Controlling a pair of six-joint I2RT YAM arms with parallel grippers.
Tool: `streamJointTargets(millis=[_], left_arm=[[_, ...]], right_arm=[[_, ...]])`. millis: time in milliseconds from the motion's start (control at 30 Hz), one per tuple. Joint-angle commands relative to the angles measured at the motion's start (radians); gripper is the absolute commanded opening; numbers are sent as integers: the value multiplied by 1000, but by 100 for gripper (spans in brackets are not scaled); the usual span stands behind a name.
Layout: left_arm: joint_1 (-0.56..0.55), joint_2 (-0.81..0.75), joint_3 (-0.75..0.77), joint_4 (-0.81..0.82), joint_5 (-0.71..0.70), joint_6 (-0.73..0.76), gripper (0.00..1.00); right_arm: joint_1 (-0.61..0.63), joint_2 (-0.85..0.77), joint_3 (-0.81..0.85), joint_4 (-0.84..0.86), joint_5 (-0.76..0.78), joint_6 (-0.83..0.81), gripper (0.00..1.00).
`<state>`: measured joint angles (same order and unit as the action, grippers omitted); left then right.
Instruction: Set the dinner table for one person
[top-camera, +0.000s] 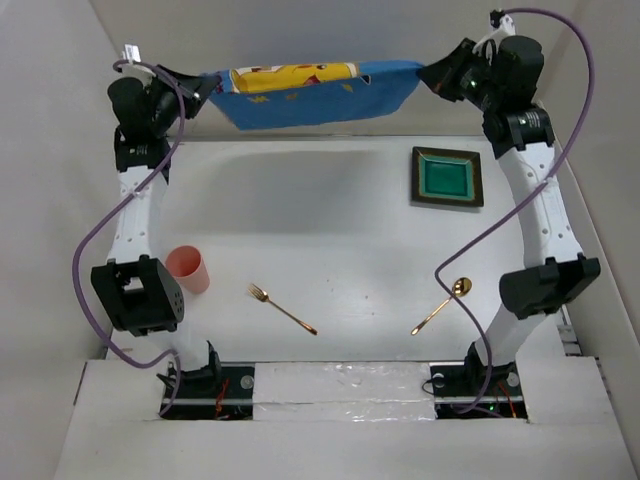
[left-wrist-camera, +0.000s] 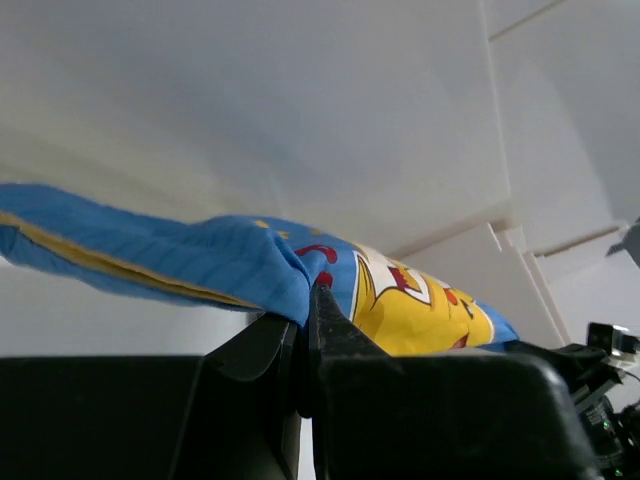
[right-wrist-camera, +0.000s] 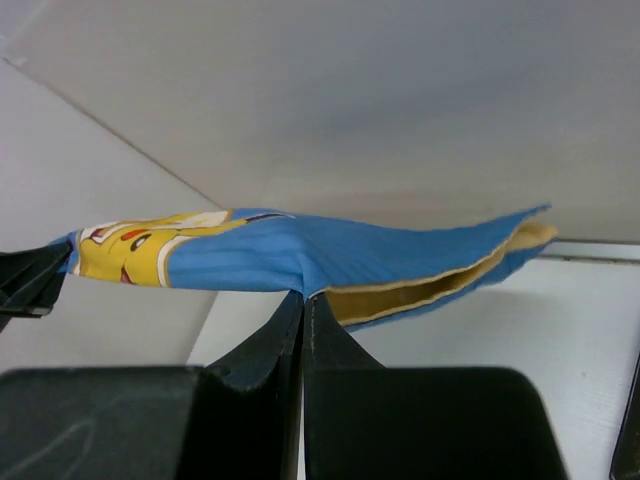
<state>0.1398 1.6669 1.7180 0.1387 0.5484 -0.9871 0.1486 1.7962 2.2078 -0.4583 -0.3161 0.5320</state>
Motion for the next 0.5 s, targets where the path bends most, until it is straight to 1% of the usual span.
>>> streamJointTargets(millis=[0, 33, 67, 100, 133, 167, 200, 233, 267, 300, 367, 433, 467], left_arm=[[9, -87, -212, 186, 80, -5, 0], [9, -99, -275, 237, 103, -4, 0], [9, -111, -334, 269, 119, 1, 0], [9, -127, -454, 304, 151, 2, 0], [9, -133, -510, 359, 162, 5, 0], [9, -137, -553, 372, 169, 28, 0], [9, -139, -595, 380, 173, 47, 0], [9, -137, -668, 387, 176, 65, 0], [9, -133, -698, 386, 174, 102, 0], [9, -127, -754, 387, 179, 116, 0], [9, -101, -796, 392, 194, 155, 0], [9, -92, -854, 369, 200, 183, 7], [9, -98, -870, 352, 199, 201, 14]], right_arm=[[-26, -122, -222, 136, -81, 6, 0], [-26, -147, -309, 205, -92, 8, 0], [-36, -188, -471, 237, -104, 6, 0], [-37, -205, -550, 269, -126, 5, 0], [-46, -222, -625, 329, -138, 6, 0], [-46, -245, -763, 360, -149, 3, 0], [-46, -254, -825, 386, -158, 0, 0], [-46, -259, -879, 421, -158, 0, 0], [-46, -262, -929, 435, -166, -19, 0], [-46, -264, -1014, 447, -157, -29, 0], [-46, -256, -1075, 449, -137, -50, 0], [-46, -250, -1148, 431, -118, -61, 0], [-46, -254, -1171, 420, -109, -66, 0]])
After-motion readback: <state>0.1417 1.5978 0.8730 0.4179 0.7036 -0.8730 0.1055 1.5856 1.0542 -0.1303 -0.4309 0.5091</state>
